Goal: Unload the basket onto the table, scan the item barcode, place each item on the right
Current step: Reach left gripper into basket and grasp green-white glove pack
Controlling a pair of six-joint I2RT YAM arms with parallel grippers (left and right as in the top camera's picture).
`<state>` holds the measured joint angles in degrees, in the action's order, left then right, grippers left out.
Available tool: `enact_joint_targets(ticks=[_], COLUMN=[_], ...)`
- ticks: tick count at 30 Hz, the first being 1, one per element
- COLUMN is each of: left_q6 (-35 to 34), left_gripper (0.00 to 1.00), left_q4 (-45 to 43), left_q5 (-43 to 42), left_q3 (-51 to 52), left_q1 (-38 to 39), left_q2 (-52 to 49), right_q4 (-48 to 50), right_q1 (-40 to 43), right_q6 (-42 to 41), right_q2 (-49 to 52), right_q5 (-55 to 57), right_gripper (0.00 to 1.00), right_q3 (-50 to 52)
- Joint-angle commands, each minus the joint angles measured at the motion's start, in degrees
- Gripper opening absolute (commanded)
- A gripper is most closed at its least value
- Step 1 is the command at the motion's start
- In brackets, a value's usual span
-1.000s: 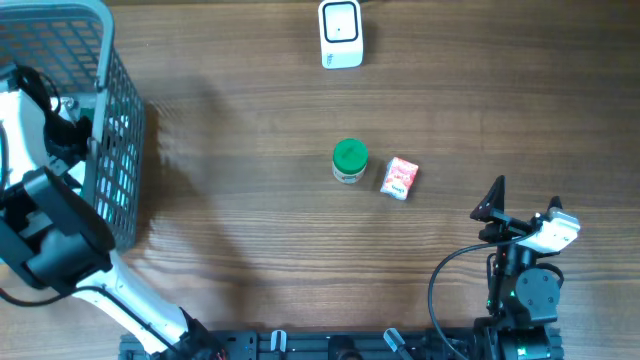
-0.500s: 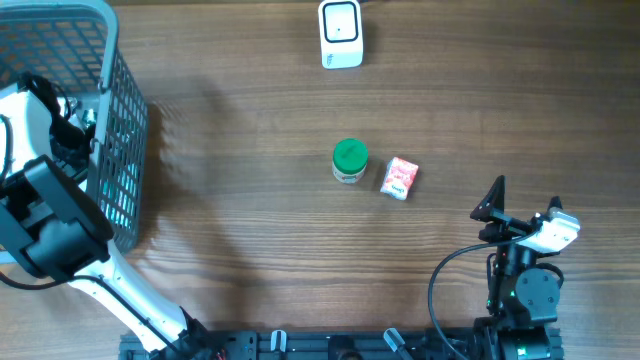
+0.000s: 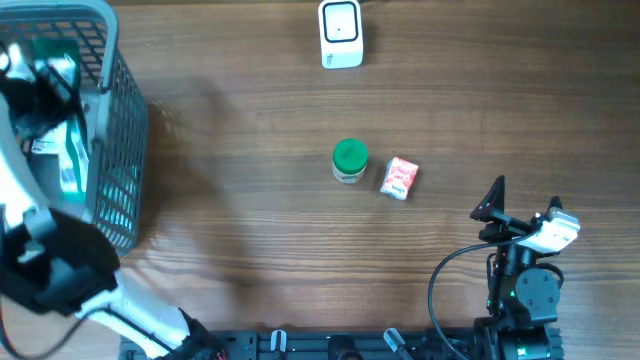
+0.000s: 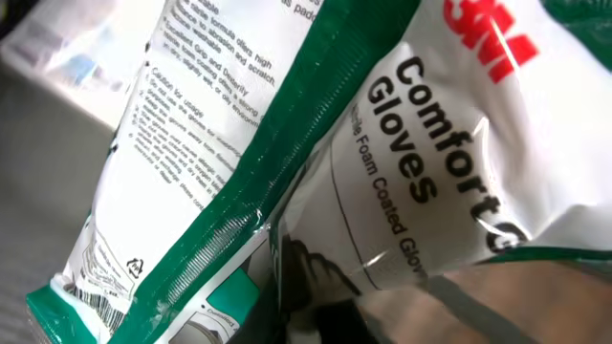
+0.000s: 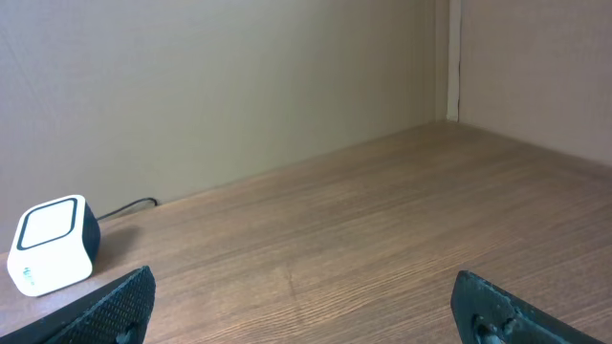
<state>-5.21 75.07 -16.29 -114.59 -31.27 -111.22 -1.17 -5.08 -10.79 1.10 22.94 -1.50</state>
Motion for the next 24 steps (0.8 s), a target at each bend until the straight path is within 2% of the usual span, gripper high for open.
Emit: enact_joint_targets(ticks=[1,7,15,20,24], left_q6=[0.3,0.3,0.3,0.3,0.8], left_gripper=[0.04,0.04,0.04,0.04,0.04], left_q4=[-0.9,-4.1,-14.9,-13.4,-8.2], left_q5=[-9.6,-19.7,-46.4,-56.5,-57.6], left_q3=[-1.5,-1.5,-1.5,-1.5,-1.4], left_q1=[-0.4,-0.4,-0.3,-0.3,-0.2], left_q2=[6.8,14.5,27.1,29.3,29.1], right_q4=[0.3,0.3,0.3,0.3,0.3], right_q1=[0.2,0.2,0.2,0.2,0.2], right_q6=[0.2,0.2,0.2,0.2,0.2], right_q2=[-0.3,-0.3,-0.3,-0.3,-0.3], right_q5=[-0.1,-0.1,-0.1,-0.1,-0.1], right_gripper=[1.00,1.00,1.00,1.00,1.00], right_q3=[-0.1,-0.1,-0.1,-0.1,-0.1])
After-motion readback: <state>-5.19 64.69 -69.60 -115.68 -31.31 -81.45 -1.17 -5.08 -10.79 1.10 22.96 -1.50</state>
